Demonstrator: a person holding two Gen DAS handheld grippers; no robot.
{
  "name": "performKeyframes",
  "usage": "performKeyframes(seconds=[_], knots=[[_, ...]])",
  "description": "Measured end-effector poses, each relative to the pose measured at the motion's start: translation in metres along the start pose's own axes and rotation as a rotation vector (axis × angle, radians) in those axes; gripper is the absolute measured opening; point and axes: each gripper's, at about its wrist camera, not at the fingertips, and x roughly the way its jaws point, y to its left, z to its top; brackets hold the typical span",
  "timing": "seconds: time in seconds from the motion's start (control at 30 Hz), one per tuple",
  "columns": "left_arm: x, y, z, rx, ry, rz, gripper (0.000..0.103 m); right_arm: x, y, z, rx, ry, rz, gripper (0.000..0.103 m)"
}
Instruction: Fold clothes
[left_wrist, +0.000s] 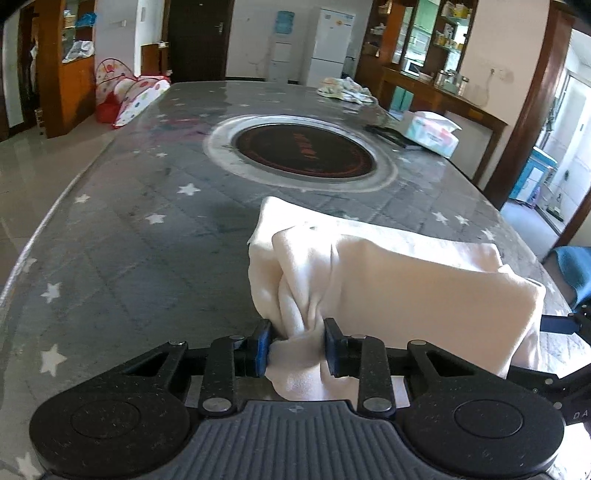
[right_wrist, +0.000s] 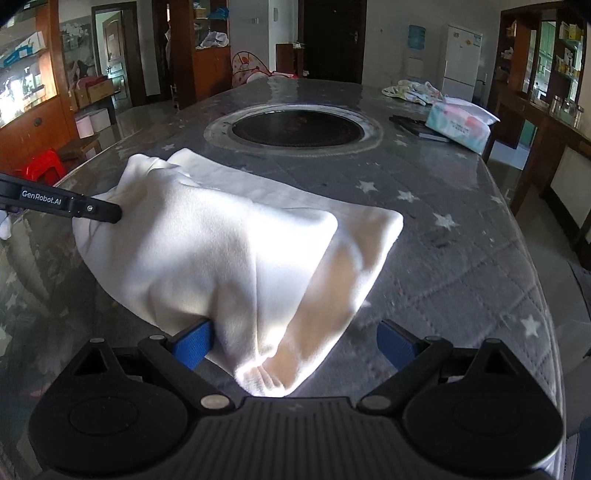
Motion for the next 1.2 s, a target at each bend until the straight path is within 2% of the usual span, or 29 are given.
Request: performKeyframes(seconds=[0.23, 0.43, 0.5, 0.57, 0.7, 0.87, 1.2], knots=[[-0.004, 0.008, 0.001, -0.01, 0.0, 0.007, 0.04, -0.003, -0.002, 0.01, -0.024, -0.01, 0.004, 0.095], [-0.015, 0.006, 0.007, 0.004, -0.033, 0.01, 0.055, -0.017, -0.016, 0.03, 0.019, -0.058, 0.033, 0.09], [-0.019, 0.005, 0.011, 0.002, -0.051, 0.01, 0.064, -0.021, -0.021, 0.038, 0.039, -0.078, 0.046, 0.086], [-0.021, 0.006, 0.016, -0.005, -0.07, 0.014, 0.068, -0.024, -0.024, 0.046, 0.059, -0.101, 0.057, 0.082], [-0.021, 0.008, 0.03, -0.027, -0.099, 0.017, 0.069, -0.021, -0.029, 0.061, 0.087, -0.125, 0.081, 0.07], [-0.004, 0.007, 0.047, -0.025, -0.095, 0.026, 0.07, -0.001, -0.032, 0.07, 0.113, -0.092, 0.1, 0.054], [0.036, 0.014, 0.057, -0.066, -0.031, 0.02, 0.068, 0.034, -0.038, 0.065, 0.186, -0.008, 0.15, 0.039]])
